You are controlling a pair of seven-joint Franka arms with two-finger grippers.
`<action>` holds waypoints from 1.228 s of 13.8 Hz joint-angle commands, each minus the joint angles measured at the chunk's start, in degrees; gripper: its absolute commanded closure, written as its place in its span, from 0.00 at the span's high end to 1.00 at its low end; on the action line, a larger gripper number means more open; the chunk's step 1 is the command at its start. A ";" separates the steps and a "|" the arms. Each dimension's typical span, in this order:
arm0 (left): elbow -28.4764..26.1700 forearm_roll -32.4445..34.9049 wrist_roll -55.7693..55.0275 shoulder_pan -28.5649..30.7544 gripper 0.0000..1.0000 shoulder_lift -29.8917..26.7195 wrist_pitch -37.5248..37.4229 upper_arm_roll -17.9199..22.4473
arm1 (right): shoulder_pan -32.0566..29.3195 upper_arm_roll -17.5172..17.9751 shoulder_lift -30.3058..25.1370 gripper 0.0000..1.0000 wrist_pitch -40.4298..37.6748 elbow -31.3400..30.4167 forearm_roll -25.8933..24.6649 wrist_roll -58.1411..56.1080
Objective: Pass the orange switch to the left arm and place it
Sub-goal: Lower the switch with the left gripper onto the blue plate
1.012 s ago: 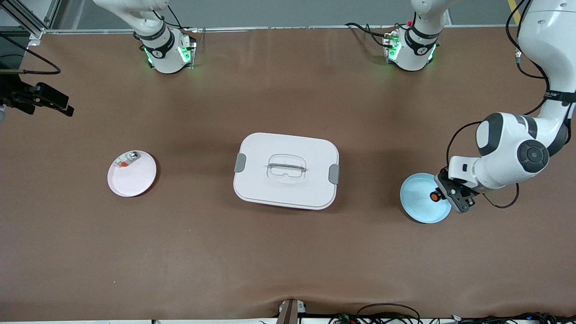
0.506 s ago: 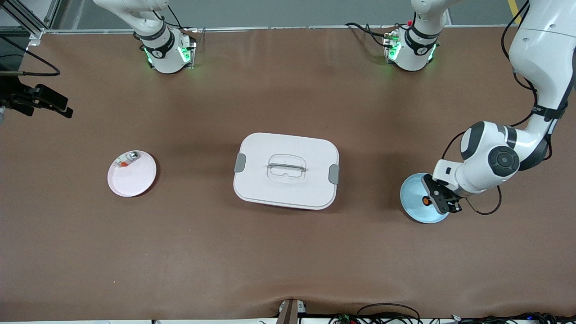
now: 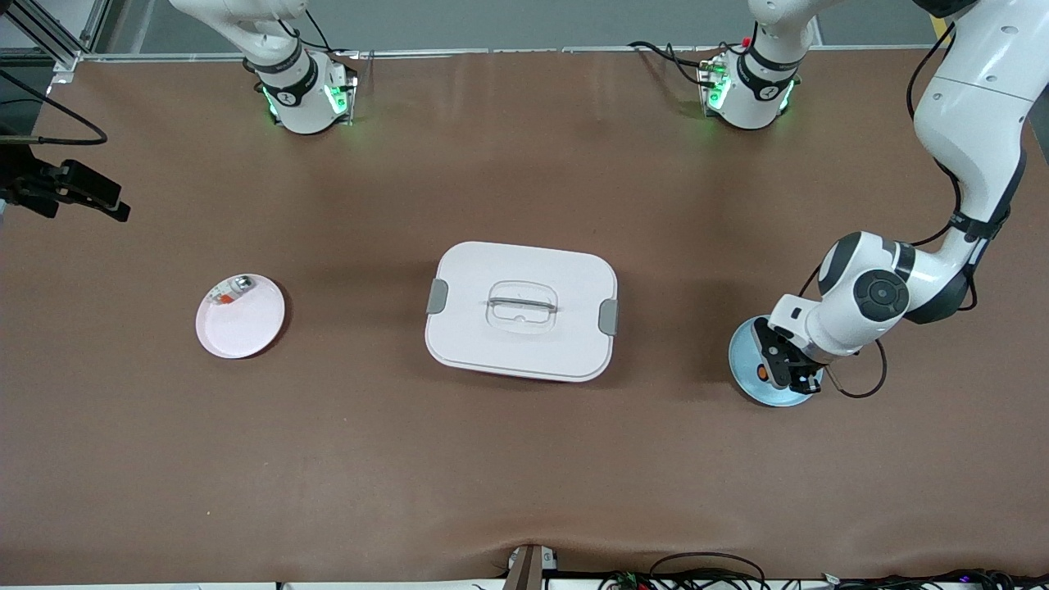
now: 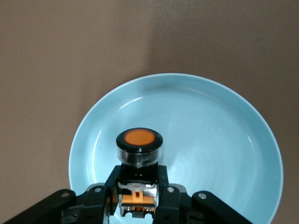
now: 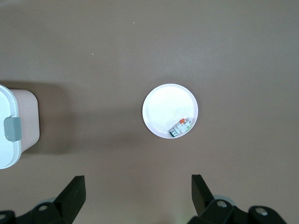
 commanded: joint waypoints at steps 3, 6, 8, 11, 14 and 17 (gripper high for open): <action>-0.65 1.37 0.61 0.58 0.00 -0.23 1.05 -0.34 | -1.29 0.73 1.04 1.00 -0.63 1.49 -0.95 0.00; -1.01 2.33 0.61 0.75 0.00 -0.23 1.05 -0.25 | -1.29 0.73 1.04 1.00 -0.63 1.49 -1.12 -0.08; -1.88 3.57 0.70 1.11 0.00 -0.49 1.05 -0.25 | -1.29 0.64 1.04 1.00 -0.63 1.49 -1.21 0.00; -2.68 6.11 0.70 1.46 0.00 -0.75 0.79 -0.16 | -1.91 0.64 1.04 1.00 0.68 1.41 -1.03 0.00; -4.52 8.31 0.70 2.42 0.00 -1.37 0.79 -0.16 | -2.52 0.64 1.04 1.00 1.66 1.14 0.10 0.44; -5.93 8.40 0.70 2.86 0.00 -2.25 0.62 -0.16 | -3.49 0.64 1.04 1.00 2.10 0.79 1.16 1.49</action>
